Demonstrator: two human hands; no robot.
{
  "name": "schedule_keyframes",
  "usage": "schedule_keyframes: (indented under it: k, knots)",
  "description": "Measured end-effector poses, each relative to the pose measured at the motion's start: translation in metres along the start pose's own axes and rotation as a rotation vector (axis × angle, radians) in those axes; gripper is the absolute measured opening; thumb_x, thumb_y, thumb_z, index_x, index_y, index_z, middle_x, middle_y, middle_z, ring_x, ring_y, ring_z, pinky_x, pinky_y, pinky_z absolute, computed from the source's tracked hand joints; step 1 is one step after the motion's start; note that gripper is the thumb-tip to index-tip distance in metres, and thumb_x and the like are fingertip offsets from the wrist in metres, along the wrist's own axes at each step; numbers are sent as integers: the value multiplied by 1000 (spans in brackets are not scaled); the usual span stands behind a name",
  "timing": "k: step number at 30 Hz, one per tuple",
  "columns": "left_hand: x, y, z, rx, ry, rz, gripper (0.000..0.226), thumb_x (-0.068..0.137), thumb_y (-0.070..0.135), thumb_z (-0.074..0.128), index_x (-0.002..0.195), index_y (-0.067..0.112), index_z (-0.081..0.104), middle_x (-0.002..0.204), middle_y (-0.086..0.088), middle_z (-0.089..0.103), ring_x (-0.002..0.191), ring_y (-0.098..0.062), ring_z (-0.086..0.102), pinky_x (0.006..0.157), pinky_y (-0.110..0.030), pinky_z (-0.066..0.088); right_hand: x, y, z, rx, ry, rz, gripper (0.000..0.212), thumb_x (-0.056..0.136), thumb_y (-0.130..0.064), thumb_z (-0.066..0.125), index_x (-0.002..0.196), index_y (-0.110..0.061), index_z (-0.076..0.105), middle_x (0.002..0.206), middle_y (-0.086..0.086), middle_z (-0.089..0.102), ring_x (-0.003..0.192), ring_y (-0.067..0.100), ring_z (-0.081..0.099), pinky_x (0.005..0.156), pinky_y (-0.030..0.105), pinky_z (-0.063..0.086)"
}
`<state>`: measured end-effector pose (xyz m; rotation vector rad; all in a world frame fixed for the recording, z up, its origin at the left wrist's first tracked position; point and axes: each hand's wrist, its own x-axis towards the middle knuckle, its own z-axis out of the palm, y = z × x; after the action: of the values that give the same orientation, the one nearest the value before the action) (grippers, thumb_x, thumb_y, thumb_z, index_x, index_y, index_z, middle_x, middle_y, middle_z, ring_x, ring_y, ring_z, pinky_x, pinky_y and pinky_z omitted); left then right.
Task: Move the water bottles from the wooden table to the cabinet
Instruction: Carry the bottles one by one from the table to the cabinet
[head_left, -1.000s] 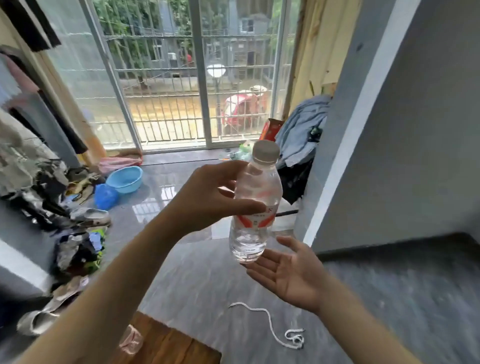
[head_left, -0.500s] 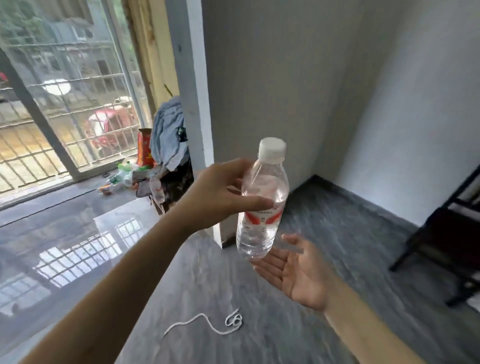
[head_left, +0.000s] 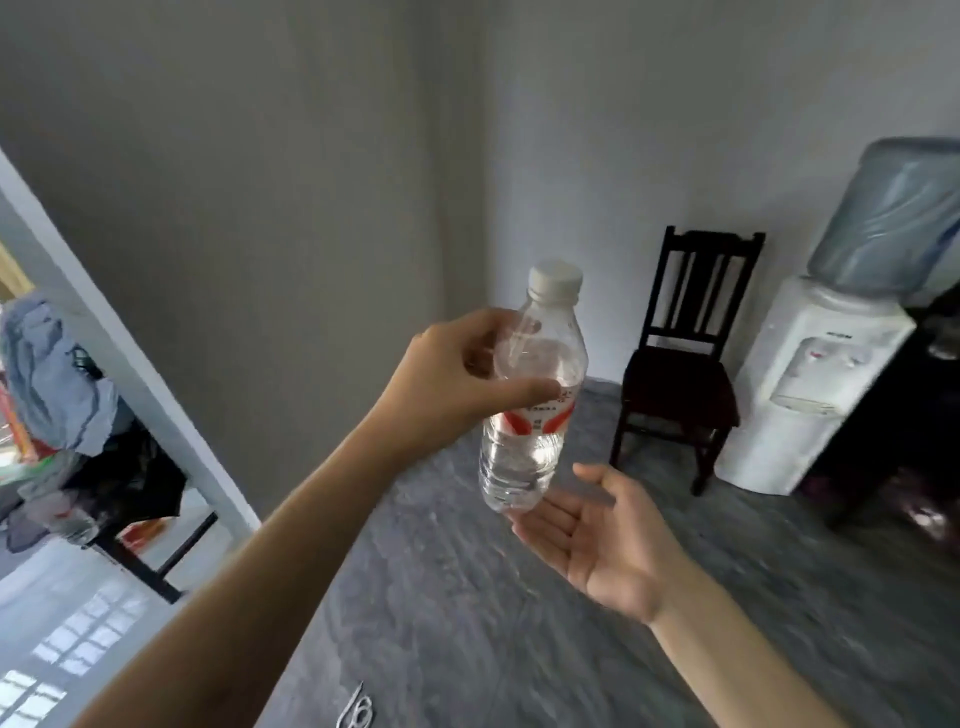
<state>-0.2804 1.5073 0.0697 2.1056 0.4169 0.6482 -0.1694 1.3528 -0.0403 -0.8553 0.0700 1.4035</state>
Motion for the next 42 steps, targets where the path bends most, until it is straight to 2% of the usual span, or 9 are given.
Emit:
schedule_keyframes:
  k: [2, 5, 8, 12, 19, 26, 30, 37, 42]
  knots:
    - [20, 13, 32, -26, -52, 28, 53, 69, 37, 90, 118, 28, 70, 100, 9, 79, 91, -10, 76, 91, -38, 61, -17, -22, -27, 58, 20, -45, 52, 89, -30, 55, 117, 13, 66, 131, 28, 61, 131, 37, 54, 106, 44, 45]
    - [44, 33, 82, -71, -112, 74, 59, 62, 50, 85, 116, 31, 70, 102, 8, 78, 94, -16, 76, 92, -41, 60, -47, -50, -63, 144, 77, -125, 53, 91, -33, 54, 120, 10, 64, 127, 27, 64, 124, 36, 59, 101, 45, 51]
    - [65, 54, 129, -114, -192, 113, 53, 69, 41, 89, 117, 28, 70, 100, 10, 78, 92, -11, 75, 89, -34, 60, -78, -71, -94, 203, 139, -207, 55, 93, -35, 52, 127, 8, 59, 127, 25, 65, 119, 35, 62, 96, 45, 54]
    - [85, 81, 185, -175, -315, 147, 59, 65, 43, 88, 118, 25, 68, 102, 8, 78, 93, -11, 75, 86, -31, 60, -118, -90, -132, 314, 213, -310, 54, 92, -34, 55, 128, 7, 57, 124, 25, 66, 119, 35, 64, 106, 44, 47]
    - [105, 115, 257, -240, -521, 245, 51, 76, 28, 87, 123, 21, 68, 108, 10, 78, 98, -4, 73, 91, -28, 59, -162, -99, -168, 410, 316, -452, 53, 94, -33, 53, 130, 6, 55, 123, 25, 67, 113, 36, 67, 92, 50, 54]
    - [132, 137, 286, -300, -667, 355, 44, 78, 34, 84, 119, 31, 69, 109, 13, 77, 102, -5, 72, 97, -29, 57, -179, -115, -175, 473, 374, -590, 52, 94, -30, 55, 131, 6, 54, 122, 25, 68, 108, 36, 69, 92, 51, 54]
    - [154, 143, 291, -371, -718, 371, 46, 79, 31, 85, 122, 25, 69, 109, 8, 78, 102, -14, 74, 95, -28, 58, -172, -130, -171, 477, 401, -652, 53, 92, -29, 56, 133, 5, 52, 123, 24, 68, 111, 35, 68, 95, 48, 54]
    - [181, 141, 302, -398, -812, 389, 48, 77, 33, 85, 122, 27, 70, 109, 9, 78, 102, -7, 73, 92, -25, 56, -158, -137, -171, 513, 433, -702, 54, 90, -29, 57, 132, 6, 54, 123, 23, 68, 111, 35, 69, 99, 43, 54]
    - [195, 141, 319, -423, -853, 396, 42, 79, 27, 86, 118, 24, 71, 105, 7, 79, 96, -6, 74, 80, -11, 53, -154, -150, -178, 531, 477, -715, 55, 89, -29, 57, 131, 7, 54, 122, 24, 68, 110, 36, 69, 93, 47, 55]
